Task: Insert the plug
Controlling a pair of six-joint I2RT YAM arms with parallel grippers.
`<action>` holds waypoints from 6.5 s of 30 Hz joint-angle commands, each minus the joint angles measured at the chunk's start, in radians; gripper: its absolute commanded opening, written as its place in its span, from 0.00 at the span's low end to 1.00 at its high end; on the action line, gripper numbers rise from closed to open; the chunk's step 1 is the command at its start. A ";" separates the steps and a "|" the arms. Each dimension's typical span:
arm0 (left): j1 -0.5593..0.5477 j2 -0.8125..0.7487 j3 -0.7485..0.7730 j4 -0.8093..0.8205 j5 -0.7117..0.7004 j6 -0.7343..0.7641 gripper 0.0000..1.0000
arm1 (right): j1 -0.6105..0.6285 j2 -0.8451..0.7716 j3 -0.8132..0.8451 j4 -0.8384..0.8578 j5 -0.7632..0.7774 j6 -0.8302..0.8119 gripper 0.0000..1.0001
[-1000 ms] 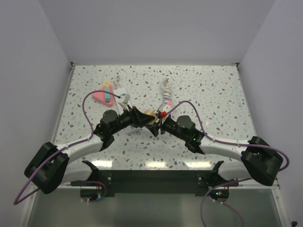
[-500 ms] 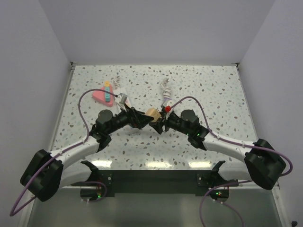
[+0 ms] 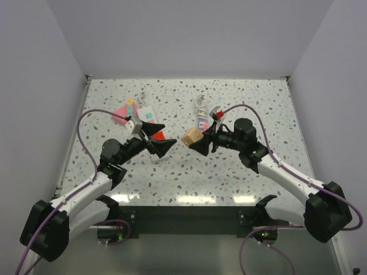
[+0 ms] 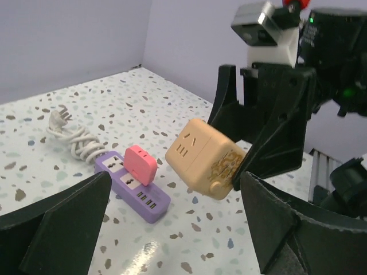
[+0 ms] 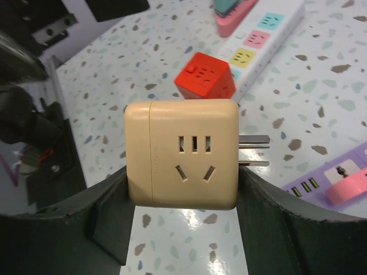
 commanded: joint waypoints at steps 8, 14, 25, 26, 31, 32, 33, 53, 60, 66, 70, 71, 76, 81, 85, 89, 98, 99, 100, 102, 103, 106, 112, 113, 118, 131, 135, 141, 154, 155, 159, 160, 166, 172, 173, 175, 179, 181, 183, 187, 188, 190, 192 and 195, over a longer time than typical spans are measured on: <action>0.006 -0.041 -0.050 0.204 0.444 0.479 1.00 | -0.009 -0.085 0.162 -0.134 -0.333 0.305 0.00; 0.006 -0.048 0.014 0.029 0.702 0.649 0.99 | -0.011 -0.100 0.190 -0.242 -0.454 0.339 0.00; 0.003 0.018 0.036 0.025 0.823 0.676 0.99 | -0.009 -0.011 0.214 -0.375 -0.612 0.296 0.00; 0.002 0.026 0.039 0.027 0.843 0.671 0.99 | -0.009 -0.005 0.217 -0.380 -0.623 0.293 0.00; -0.055 0.067 0.067 0.036 0.828 0.662 0.99 | -0.009 0.074 0.226 -0.366 -0.681 0.289 0.00; -0.064 0.072 0.073 0.033 0.826 0.663 0.99 | -0.009 0.084 0.226 -0.358 -0.690 0.289 0.00; -0.073 0.075 0.076 0.030 0.826 0.669 0.99 | -0.009 0.091 0.228 -0.355 -0.696 0.289 0.00; -0.204 0.259 0.157 -0.008 0.768 0.731 0.93 | 0.031 0.173 0.266 -0.288 -0.773 0.302 0.00; -0.204 0.278 0.165 -0.011 0.802 0.731 0.58 | 0.031 0.180 0.256 -0.283 -0.778 0.302 0.00; -0.210 0.279 0.145 0.041 0.816 0.683 0.00 | 0.031 0.188 0.278 -0.347 -0.726 0.251 0.06; -0.210 0.282 0.122 0.088 0.791 0.627 0.00 | 0.029 0.188 0.289 -0.400 -0.620 0.200 0.44; -0.210 0.285 0.116 0.090 0.776 0.608 0.00 | 0.026 0.188 0.288 -0.401 -0.600 0.197 0.50; -0.209 0.366 0.143 0.085 0.638 0.542 0.00 | 0.023 0.174 0.295 -0.403 -0.447 0.198 0.73; -0.209 0.471 0.191 0.134 0.592 0.450 0.00 | 0.012 0.150 0.335 -0.477 -0.318 0.166 0.84; -0.209 0.503 0.206 0.148 0.512 0.421 0.00 | 0.005 0.092 0.364 -0.562 -0.134 0.141 0.90; -0.207 0.517 0.218 0.154 0.382 0.372 0.00 | 0.002 -0.005 0.389 -0.611 0.139 0.163 0.90; -0.207 0.567 0.245 0.245 0.213 0.234 0.00 | 0.008 -0.080 0.368 -0.573 0.296 0.204 0.89; -0.207 0.572 0.252 0.236 0.213 0.234 0.00 | 0.009 -0.080 0.364 -0.573 0.307 0.204 0.89; -0.207 0.577 0.267 0.207 0.210 0.238 0.00 | 0.014 -0.080 0.361 -0.571 0.317 0.204 0.89; -0.209 0.587 0.281 0.184 0.205 0.248 0.00 | 0.031 -0.073 0.367 -0.585 0.351 0.194 0.88; -0.209 0.590 0.294 0.158 0.205 0.263 0.00 | 0.038 -0.071 0.369 -0.587 0.383 0.189 0.88; -0.213 0.592 0.304 0.112 0.216 0.306 0.00 | 0.075 -0.045 0.386 -0.594 0.434 0.169 0.88; -0.224 0.569 0.300 0.026 0.202 0.405 0.00 | 0.132 0.047 0.427 -0.593 0.453 0.141 0.88; -0.224 0.564 0.300 0.018 0.194 0.412 0.00 | 0.138 0.056 0.436 -0.590 0.453 0.137 0.88; -0.224 0.549 0.291 0.004 0.121 0.421 0.00 | 0.152 0.085 0.446 -0.611 0.492 0.129 0.88; -0.238 0.569 0.324 -0.057 0.105 0.472 0.00 | 0.199 0.202 0.492 -0.662 0.468 0.083 0.87; -0.242 0.549 0.309 -0.064 0.090 0.488 0.00 | 0.199 0.246 0.495 -0.680 0.469 0.066 0.87; -0.245 0.492 0.234 0.002 0.082 0.533 0.00 | 0.199 0.277 0.496 -0.734 0.538 0.051 0.84; -0.245 0.449 0.185 0.033 0.000 0.527 0.00 | 0.180 0.234 0.408 -0.763 0.657 0.075 0.84; -0.245 0.446 0.180 0.027 -0.010 0.527 0.00 | 0.178 0.230 0.401 -0.762 0.660 0.078 0.84; -0.245 0.436 0.172 0.027 -0.033 0.530 0.00 | 0.163 0.188 0.383 -0.760 0.667 0.081 0.84; -0.245 0.437 0.172 0.027 -0.034 0.528 0.00 | 0.160 0.177 0.377 -0.763 0.670 0.081 0.84; -0.245 0.454 0.168 0.061 -0.019 0.508 0.00 | 0.149 0.190 0.346 -0.729 0.634 0.084 0.84; -0.245 0.501 0.183 0.059 -0.004 0.505 0.00 | 0.149 0.164 0.343 -0.680 0.571 0.091 0.85; -0.245 0.508 0.191 0.052 -0.002 0.507 0.00 | 0.149 0.138 0.343 -0.671 0.559 0.091 0.85; -0.245 0.528 0.203 0.036 0.003 0.515 0.00 | 0.149 0.124 0.345 -0.641 0.507 0.091 0.86; -0.247 0.543 0.226 0.021 0.036 0.516 0.00 | 0.149 0.150 0.355 -0.608 0.401 0.091 0.87; -0.250 0.541 0.225 0.021 0.039 0.519 0.00 | 0.149 0.182 0.348 -0.581 0.371 0.092 0.87; -0.256 0.541 0.225 0.016 0.023 0.522 0.00 | 0.149 0.202 0.343 -0.561 0.338 0.097 0.87; -0.267 0.554 0.245 -0.013 0.006 0.528 0.00 | 0.150 0.240 0.325 -0.501 0.272 0.112 0.87; -0.273 0.557 0.254 -0.021 -0.010 0.530 0.00 | 0.150 0.245 0.322 -0.495 0.262 0.114 0.87; -0.279 0.566 0.263 -0.025 -0.026 0.531 0.00 | 0.150 0.256 0.322 -0.501 0.265 0.108 0.87; -0.287 0.580 0.278 -0.037 -0.046 0.530 0.02 | 0.152 0.262 0.320 -0.521 0.279 0.092 0.87; -0.296 0.597 0.307 -0.073 -0.080 0.538 0.05 | 0.160 0.272 0.317 -0.534 0.279 0.075 0.87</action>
